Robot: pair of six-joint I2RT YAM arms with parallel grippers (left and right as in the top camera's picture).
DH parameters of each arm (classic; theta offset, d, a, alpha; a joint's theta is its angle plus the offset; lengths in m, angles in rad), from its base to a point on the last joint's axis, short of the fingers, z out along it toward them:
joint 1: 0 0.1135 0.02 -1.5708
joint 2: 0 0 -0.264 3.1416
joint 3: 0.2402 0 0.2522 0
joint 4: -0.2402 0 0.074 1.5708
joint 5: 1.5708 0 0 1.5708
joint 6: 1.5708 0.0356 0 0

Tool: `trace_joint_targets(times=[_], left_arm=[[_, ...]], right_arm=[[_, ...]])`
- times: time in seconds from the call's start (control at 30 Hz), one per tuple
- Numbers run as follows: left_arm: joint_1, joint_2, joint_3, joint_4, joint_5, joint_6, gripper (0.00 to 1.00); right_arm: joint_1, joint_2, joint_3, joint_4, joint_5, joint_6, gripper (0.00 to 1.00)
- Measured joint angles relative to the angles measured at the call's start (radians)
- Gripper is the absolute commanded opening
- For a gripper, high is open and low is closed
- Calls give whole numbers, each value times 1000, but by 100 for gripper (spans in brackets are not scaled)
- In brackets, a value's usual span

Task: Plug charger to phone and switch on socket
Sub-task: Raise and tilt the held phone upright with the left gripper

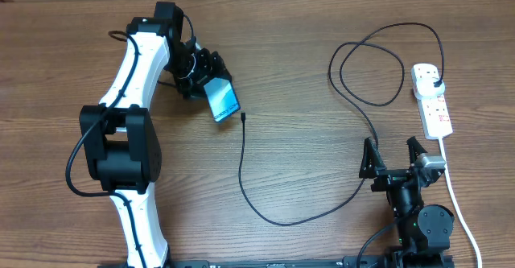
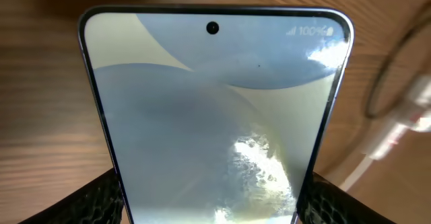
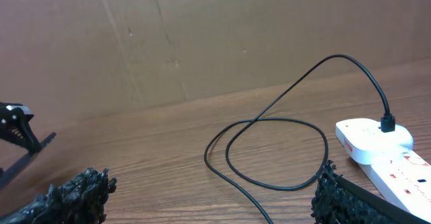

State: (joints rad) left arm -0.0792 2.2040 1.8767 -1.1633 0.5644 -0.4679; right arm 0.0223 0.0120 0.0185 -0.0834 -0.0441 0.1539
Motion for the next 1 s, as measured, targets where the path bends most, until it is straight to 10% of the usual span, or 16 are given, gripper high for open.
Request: trace_joint_targets(times=[1.0], left_arm=[[0,0,2,-57,640,-513,66]], right_arm=[[0,0,0,0,0,0,100]])
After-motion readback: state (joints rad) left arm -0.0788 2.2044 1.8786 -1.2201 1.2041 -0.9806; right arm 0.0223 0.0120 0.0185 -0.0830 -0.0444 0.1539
